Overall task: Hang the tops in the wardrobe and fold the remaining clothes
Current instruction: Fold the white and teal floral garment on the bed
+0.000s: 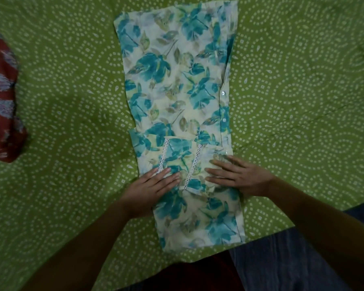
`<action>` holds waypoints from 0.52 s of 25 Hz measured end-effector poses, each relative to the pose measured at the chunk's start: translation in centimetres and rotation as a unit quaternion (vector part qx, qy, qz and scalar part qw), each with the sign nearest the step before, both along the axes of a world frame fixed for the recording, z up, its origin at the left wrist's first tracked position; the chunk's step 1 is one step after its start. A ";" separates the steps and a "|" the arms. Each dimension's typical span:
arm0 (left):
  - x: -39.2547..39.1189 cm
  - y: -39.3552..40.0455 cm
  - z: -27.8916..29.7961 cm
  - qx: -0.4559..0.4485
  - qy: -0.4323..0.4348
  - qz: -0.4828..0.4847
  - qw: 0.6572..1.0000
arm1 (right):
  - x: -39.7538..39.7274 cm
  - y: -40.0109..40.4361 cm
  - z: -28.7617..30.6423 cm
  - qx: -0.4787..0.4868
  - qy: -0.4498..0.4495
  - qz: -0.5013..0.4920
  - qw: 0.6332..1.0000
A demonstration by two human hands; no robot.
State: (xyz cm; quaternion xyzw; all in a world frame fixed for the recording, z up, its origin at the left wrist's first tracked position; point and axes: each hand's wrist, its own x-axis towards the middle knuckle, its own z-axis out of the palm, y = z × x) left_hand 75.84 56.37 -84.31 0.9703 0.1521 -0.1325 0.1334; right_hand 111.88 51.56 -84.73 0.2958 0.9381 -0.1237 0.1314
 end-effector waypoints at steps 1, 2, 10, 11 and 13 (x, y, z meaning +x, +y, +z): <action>0.4 -0.1 -0.6 -0.013 -0.006 0.026 1.000 | -0.5 1.0 -0.5 -0.034 0.017 0.005 0.999; 0.8 -0.2 -0.8 -0.040 -0.033 0.059 0.997 | -0.9 1.7 -0.9 -0.087 0.038 -0.014 0.995; 4.1 8.0 1.5 -0.555 -0.158 0.678 0.456 | -3.7 10.2 1.7 -0.429 0.297 -0.667 0.532; 4.8 9.9 1.9 -0.616 -0.172 0.645 0.417 | -3.9 11.8 1.8 -0.464 0.313 -0.666 0.494; 5.4 12.2 2.2 -0.645 -0.176 0.632 0.392 | -4.5 13.6 1.7 -0.487 0.356 -0.669 0.433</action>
